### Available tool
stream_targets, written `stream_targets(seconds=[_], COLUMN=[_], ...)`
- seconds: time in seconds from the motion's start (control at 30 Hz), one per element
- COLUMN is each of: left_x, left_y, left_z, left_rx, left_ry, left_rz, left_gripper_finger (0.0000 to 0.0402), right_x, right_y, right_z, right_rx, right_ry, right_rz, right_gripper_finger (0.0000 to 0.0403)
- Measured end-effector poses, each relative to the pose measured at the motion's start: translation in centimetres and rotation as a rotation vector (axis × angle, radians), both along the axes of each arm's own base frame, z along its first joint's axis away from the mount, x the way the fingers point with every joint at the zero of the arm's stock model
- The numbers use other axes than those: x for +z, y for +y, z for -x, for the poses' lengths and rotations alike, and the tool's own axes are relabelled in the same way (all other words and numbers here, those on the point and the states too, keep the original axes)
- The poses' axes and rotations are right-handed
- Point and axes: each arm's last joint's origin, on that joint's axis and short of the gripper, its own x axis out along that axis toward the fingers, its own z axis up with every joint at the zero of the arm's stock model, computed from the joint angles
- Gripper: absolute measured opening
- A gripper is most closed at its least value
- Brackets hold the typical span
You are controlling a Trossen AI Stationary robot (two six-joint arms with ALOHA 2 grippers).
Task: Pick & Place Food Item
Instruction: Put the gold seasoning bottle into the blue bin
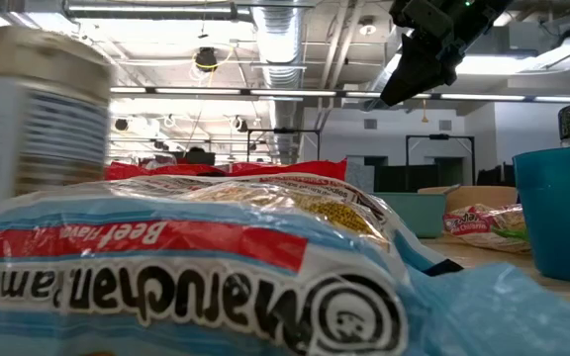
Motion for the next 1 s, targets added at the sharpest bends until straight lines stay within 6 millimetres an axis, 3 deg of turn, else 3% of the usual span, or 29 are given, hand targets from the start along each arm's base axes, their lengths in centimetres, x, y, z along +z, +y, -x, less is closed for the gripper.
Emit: stream_targets(seconds=[0.27, 0.8, 1.0], left_x=[-0.1, 0.0, 0.0], left_y=[1.2, 1.1, 1.1], left_z=[-1.3, -1.4, -1.5], left_rx=[0.008, 0.0, -0.001], left_ry=[0.048, 0.049, 0.054], left_rz=[0.019, 0.056, 0.066], left_gripper_finger=[0.0246, 0.0246, 0.0279], right_x=[0.0, 0.0, 0.0], right_y=[0.0, 0.0, 0.0], right_z=[0.0, 0.0, 0.0], right_rx=[0.0, 0.0, 0.0], right_ry=[0.0, 0.0, 0.0], right_rz=[0.0, 0.0, 0.0], right_gripper_finger=[0.0115, 0.0115, 0.0115])
